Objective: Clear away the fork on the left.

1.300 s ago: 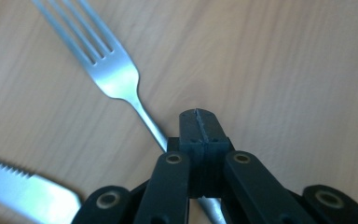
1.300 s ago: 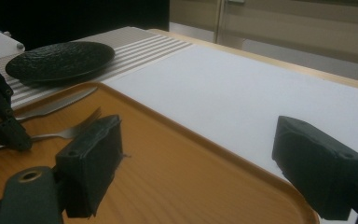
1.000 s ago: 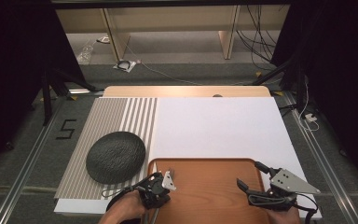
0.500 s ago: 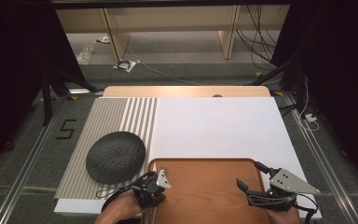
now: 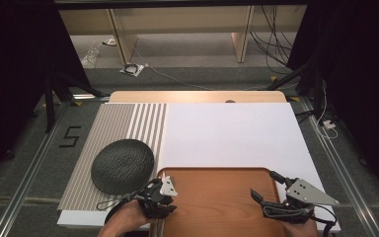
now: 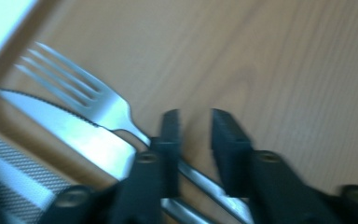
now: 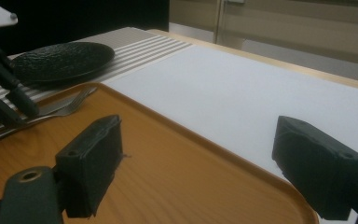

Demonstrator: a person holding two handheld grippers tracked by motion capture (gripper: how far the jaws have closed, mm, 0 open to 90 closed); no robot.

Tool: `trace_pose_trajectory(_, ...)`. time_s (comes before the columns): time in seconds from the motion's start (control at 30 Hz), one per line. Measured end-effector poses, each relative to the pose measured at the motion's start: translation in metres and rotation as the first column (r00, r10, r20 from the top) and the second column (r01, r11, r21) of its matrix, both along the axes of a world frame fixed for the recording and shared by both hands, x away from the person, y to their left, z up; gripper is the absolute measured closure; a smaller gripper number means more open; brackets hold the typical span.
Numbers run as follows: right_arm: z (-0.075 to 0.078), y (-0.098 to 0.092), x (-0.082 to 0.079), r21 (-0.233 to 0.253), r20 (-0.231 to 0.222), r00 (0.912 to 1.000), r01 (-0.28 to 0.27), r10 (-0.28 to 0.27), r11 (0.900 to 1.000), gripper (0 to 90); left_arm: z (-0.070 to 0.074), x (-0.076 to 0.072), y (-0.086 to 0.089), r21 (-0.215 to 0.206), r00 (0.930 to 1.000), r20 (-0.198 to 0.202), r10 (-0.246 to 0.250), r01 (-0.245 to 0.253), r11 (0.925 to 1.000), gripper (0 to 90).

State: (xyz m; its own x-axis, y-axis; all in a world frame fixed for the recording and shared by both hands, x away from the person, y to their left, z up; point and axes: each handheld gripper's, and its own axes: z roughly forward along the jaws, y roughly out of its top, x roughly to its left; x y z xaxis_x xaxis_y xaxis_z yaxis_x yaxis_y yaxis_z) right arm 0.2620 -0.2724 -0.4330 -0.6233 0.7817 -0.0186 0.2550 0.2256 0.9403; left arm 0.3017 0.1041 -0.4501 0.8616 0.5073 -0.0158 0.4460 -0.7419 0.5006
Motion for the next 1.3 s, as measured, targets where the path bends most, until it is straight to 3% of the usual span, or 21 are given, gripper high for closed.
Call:
trace_pose_trajectory(0.1,0.0,0.0,0.0,-0.009,-0.003,1.0,0.001,-0.001,1.0,16.9,0.008,0.001,0.007,-0.063,0.9995,0.019,0.026,-0.025,0.9977,55.4)
trace_pose_trajectory(0.17,0.0,0.0,0.0,0.001,0.0,1.0,0.0,0.0,1.0,16.9,0.013,0.002,0.011,-0.103,0.9964,0.055,0.065,-0.059,0.993,46.6)
trace_pose_trajectory(0.27,0.0,0.0,0.0,-0.001,-0.001,1.0,0.0,0.0,1.0,16.9,0.021,0.006,0.018,-0.142,0.9897,0.069,0.125,-0.115,0.9832,39.6)
trace_pose_trajectory(0.47,0.0,0.001,0.0,0.005,0.0,1.0,0.001,-0.001,1.0,16.9,0.032,0.01,0.034,-0.201,0.9735,0.099,0.206,-0.184,0.9623,33.8)
trace_pose_trajectory(0.6,0.0,0.0,0.0,0.0,-0.002,1.0,-0.001,0.001,1.0,16.9,0.036,0.012,0.044,-0.255,0.9641,0.105,0.244,-0.211,0.9436,32.5)
trace_pose_trajectory(0.93,0.0,0.0,0.0,-0.007,-0.003,1.0,0.002,-0.002,1.0,16.9,0.04,0.014,0.054,-0.288,0.9411,0.126,0.314,-0.268,0.9194,25.5)
trace_pose_trajectory(1.07,0.0,0.0,0.0,0.001,0.001,1.0,0.0,0.0,1.0,16.9,0.041,0.015,0.06,-0.31,0.9274,0.135,0.349,-0.295,0.904,24.6)
trace_pose_trajectory(1.17,0.0,0.0,0.0,0.001,0.0,1.0,0.0,0.0,1.0,16.9,0.042,0.016,0.066,-0.329,0.9142,0.131,0.384,-0.325,0.8865,23.7)
trace_pose_trajectory(1.3,0.0,0.0,-0.001,-0.006,-0.003,1.0,0.003,-0.003,1.0,16.9,0.043,0.017,0.074,-0.352,0.9043,0.112,0.412,-0.352,0.8673,22.2)
